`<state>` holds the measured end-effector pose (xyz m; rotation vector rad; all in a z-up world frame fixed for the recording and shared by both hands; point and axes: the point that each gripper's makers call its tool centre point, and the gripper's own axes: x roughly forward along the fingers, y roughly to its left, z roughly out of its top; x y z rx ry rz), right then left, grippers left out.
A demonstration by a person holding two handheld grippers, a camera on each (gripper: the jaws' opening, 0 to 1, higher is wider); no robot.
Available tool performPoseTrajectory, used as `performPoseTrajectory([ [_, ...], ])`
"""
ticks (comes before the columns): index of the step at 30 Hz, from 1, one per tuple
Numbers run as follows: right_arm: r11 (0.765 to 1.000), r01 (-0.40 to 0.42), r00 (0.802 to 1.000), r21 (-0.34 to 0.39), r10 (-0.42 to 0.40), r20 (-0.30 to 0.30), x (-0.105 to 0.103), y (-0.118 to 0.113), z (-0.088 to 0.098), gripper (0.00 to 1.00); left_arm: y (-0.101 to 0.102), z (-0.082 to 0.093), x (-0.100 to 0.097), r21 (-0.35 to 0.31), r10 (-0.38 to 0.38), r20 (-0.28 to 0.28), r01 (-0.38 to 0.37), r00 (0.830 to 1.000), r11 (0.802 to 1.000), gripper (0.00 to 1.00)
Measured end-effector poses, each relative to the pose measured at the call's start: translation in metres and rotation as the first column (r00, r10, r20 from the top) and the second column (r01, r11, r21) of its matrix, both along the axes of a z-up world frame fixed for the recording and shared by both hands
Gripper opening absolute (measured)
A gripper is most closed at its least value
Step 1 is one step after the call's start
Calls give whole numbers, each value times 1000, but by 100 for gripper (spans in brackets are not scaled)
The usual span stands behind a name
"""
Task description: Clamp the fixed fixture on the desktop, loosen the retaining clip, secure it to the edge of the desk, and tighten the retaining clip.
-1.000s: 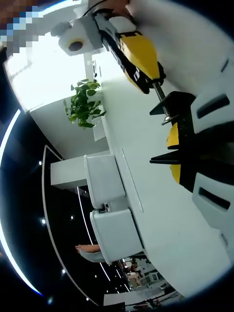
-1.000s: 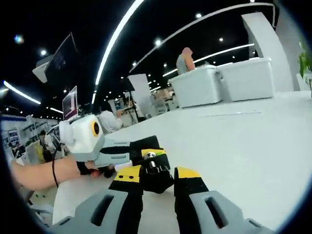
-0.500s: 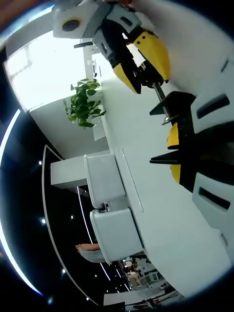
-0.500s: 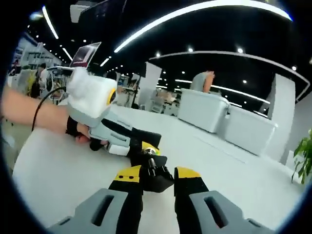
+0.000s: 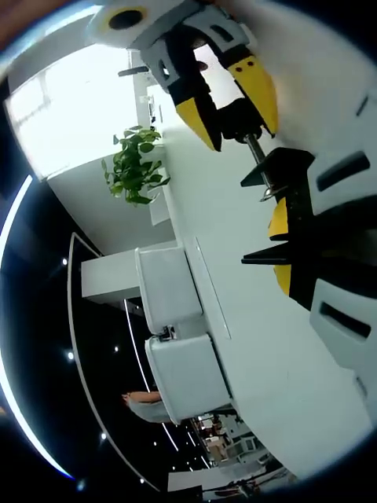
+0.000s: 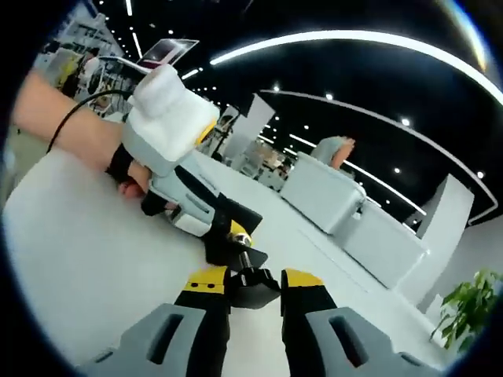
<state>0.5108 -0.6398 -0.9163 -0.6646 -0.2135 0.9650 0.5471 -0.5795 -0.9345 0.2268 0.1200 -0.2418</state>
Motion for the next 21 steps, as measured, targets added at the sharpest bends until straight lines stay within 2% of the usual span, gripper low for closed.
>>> performPoseTrajectory([
  [4, 1000, 0, 1000, 3, 0, -9, 2, 0, 0, 25, 0, 0, 0, 0, 1, 0, -1, 1000, 1000, 7],
  [6, 999, 8, 996, 39, -5, -88, 2, -1, 0, 25, 0, 0, 0, 0, 0, 1, 0, 1000, 1000, 7],
  [8, 991, 5, 976, 130, 24, -216, -2, -1, 2, 29, 0, 0, 0, 1, 0, 1, 0, 1000, 1000, 7],
  [10, 971, 10, 923, 237, 82, -375, -5, -2, 4, 36, 0, 0, 0, 1, 0, 1, 0, 1000, 1000, 7],
  [12, 943, 23, 864, 333, 149, -480, -7, -2, 9, 41, 0, 0, 0, 1, 0, 1, 0, 1000, 1000, 7],
  [13, 927, 47, 826, 373, 174, -535, -5, -4, 10, 41, 0, 0, 0, 1, -1, 1, 1, 1000, 1000, 7],
  [15, 888, 102, 755, 447, 223, -616, 0, -8, 13, 39, 0, 0, 0, 2, -3, 1, 3, 1000, 1000, 7],
  [16, 879, 124, 725, 459, 235, -647, 3, -11, 12, 36, -1, 0, 0, 2, -4, 1, 4, 1000, 1000, 7],
  [18, 856, 186, 679, 482, 243, -693, 9, -17, 10, 32, -1, 0, 0, 2, -4, 2, 4, 1000, 1000, 7],
  [19, 853, 207, 668, 479, 235, -706, 12, -19, 8, 30, -1, 0, 0, 2, -4, 2, 4, 1000, 1000, 7],
  [21, 849, 247, 629, 467, 226, -744, 19, -21, 2, 27, -1, 0, 0, 2, -3, 2, 3, 1000, 1000, 7],
])
